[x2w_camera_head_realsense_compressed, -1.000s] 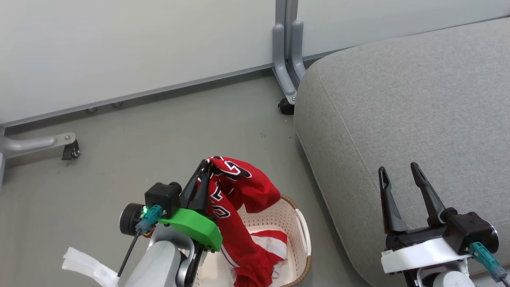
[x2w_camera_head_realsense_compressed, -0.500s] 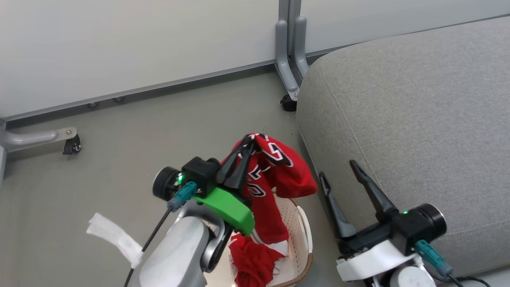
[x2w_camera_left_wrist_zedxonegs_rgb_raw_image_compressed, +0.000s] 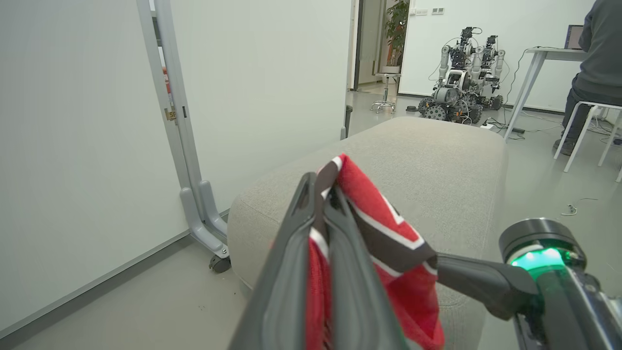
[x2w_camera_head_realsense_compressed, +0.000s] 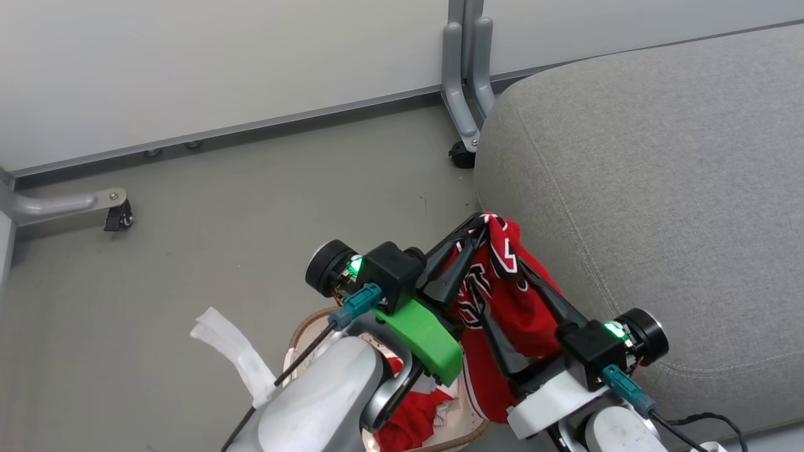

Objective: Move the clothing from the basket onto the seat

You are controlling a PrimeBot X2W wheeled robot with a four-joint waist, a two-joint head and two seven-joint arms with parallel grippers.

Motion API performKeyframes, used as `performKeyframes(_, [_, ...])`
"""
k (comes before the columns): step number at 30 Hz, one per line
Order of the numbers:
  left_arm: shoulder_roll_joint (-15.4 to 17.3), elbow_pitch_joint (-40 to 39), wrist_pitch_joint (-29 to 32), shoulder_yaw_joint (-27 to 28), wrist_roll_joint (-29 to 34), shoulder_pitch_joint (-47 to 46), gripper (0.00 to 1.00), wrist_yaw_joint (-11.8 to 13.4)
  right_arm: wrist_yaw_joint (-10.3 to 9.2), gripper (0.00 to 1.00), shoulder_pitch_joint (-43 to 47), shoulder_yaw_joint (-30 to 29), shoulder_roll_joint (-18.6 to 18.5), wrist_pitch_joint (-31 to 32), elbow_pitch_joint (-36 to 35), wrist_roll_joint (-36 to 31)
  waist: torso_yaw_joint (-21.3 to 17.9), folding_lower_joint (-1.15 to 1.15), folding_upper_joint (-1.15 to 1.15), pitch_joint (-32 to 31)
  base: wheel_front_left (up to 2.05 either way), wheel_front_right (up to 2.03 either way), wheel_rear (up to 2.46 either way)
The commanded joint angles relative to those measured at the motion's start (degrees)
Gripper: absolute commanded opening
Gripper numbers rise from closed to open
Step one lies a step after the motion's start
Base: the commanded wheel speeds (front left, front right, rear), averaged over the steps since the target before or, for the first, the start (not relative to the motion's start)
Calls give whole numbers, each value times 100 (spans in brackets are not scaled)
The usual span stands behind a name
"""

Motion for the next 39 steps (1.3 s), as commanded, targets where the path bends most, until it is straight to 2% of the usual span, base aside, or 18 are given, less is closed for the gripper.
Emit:
performKeyframes(1, [13, -52, 22, -71, -94, -102, 0, 35, -1, 100, -46, 28, -12, -18, 45, 27, 26, 0, 0, 12, 0, 0, 0])
performKeyframes(10, [11, -155, 200, -390, -302, -203, 0, 69, 0, 100, -182, 149, -9, -18, 212, 12, 124, 0, 0, 57, 0, 0, 0])
performKeyframes(11, [11, -159, 228, -403, -316, -209, 0, 64, 0, 40, -196, 189, -9, -18, 248, -8, 135, 0, 0, 61, 0, 0, 0])
performKeyframes(12, [16, -166, 239, -414, -320, -220, 0, 64, 0, 0, -229, 228, -9, -18, 261, -42, 148, 0, 0, 65, 0, 0, 0])
performKeyframes(25, [144, -107, 193, -375, -382, -45, 0, 202, -1, 0, -156, -47, -9, -19, 25, -61, 226, 0, 0, 88, 0, 0, 0])
performKeyframes(26, [157, -102, 188, -367, -384, -34, 26, 211, -1, 0, -147, -74, -9, -19, 2, -57, 228, 0, 0, 91, 0, 0, 0])
performKeyframes(27, [173, -96, 166, -368, -373, -33, 68, 219, -1, 0, -138, -84, -9, -19, -7, -52, 229, 0, 0, 94, 0, 0, 0])
performKeyframes(28, [195, -86, 139, -363, -339, -32, 100, 246, -1, 0, -130, -95, -9, -19, -15, -45, 230, 0, 0, 98, 0, 0, 0])
performKeyframes(39, [353, -114, -71, -207, -414, 160, 100, 466, -1, 0, -97, -301, -10, -19, -115, 5, 302, 0, 0, 143, 0, 0, 0])
